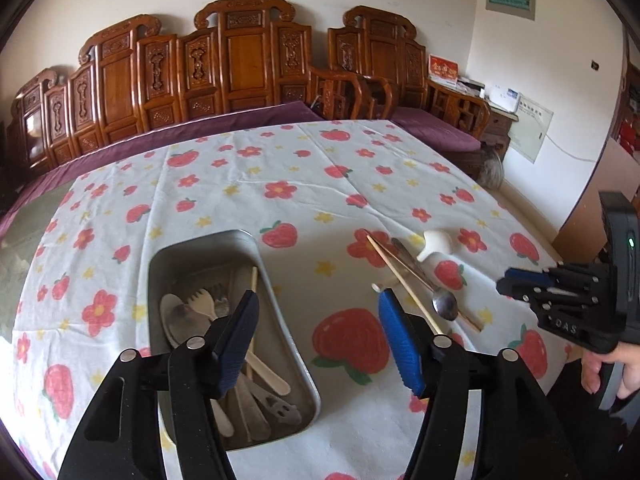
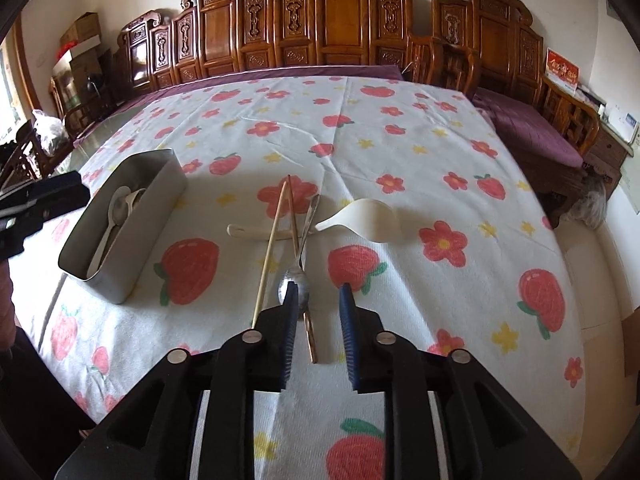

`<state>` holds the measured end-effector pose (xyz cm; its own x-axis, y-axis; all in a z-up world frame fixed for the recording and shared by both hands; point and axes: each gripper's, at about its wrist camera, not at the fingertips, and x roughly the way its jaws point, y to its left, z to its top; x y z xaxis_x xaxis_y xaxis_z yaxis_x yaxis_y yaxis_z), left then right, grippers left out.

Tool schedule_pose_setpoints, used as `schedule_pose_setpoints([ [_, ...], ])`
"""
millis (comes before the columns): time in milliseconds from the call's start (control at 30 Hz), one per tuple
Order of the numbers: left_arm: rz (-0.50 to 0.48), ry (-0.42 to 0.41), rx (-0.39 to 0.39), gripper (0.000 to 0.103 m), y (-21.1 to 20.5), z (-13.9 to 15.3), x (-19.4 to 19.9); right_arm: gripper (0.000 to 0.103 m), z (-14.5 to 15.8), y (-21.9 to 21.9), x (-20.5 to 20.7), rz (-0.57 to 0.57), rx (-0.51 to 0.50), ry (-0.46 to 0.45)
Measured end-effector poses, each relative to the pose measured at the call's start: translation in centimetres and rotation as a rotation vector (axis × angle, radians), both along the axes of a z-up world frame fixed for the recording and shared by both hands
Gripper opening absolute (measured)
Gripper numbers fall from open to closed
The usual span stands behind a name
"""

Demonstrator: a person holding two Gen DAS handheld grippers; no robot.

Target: Organize utensils

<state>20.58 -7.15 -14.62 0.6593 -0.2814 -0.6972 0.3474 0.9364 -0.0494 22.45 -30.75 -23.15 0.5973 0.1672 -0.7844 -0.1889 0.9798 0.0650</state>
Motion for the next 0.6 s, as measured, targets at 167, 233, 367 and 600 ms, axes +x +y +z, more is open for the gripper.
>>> schedule_pose_setpoints([
  [167, -0.03, 0.006, 0.032, 0.062, -2.0, -1.5, -0.4, 0.03, -2.5, 0.1, 2.2, 0.026, 0.024, 0.022],
  [233, -0.034, 0.01, 0.032, 0.062, -2.4, -2.0, -0.4, 0.03, -3.3, 0.4, 2.9, 0.042, 0.047, 0.035],
  [367, -0.048, 0.027, 0.033, 0.062, -3.3, -2.8, -0.3, 0.03, -4.4, 1.1, 4.1, 0.074, 0.084, 0.04],
  [600, -0.065, 0.049, 0.042, 0.062, -4.0, -3.6, -0.3, 0.03, -5.8, 0.9, 4.9, 0.079, 0.14, 0.061],
])
